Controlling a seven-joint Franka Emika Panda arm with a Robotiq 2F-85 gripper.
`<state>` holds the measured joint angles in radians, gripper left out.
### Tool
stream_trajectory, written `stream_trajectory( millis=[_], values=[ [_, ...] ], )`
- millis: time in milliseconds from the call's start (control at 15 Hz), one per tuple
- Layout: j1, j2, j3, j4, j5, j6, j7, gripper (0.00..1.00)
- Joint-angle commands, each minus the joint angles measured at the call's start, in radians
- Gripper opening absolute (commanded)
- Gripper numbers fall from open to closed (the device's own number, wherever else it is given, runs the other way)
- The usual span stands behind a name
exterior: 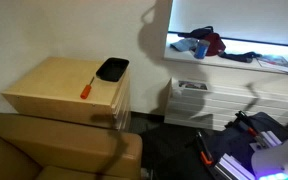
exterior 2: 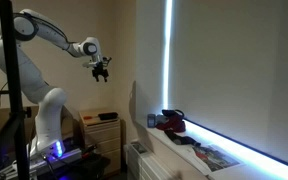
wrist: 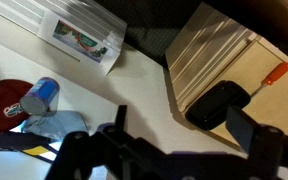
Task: Pick up the object from the shelve and put it on the black tray on the left
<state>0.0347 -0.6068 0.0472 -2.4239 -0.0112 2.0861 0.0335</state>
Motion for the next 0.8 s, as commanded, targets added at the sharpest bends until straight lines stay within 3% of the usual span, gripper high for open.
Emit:
stream_trajectory(
  millis=[0, 67, 467, 600, 667, 733],
  values=[
    [0.0, 0.001, 0.0, 0.002, 0.0, -0.002, 0.0, 1.0],
    [-0.081, 0.057, -0.002, -0.026, -0.093, 0.001, 0.04, 1.0],
    [-0.287, 0.216, -0.161, 0.021, -0.261, 0.146, 0.131, 1.0],
    [-0.339, 0.309, -0.222, 0.089, -0.257, 0.182, 0.149, 1.0],
    [-0.3, 0.206, -0.195, 0.009, -0.244, 0.161, 0.117, 1.0],
    [-0.322, 0.241, -0.221, 0.035, -0.245, 0.172, 0.117, 1.0]
  ],
)
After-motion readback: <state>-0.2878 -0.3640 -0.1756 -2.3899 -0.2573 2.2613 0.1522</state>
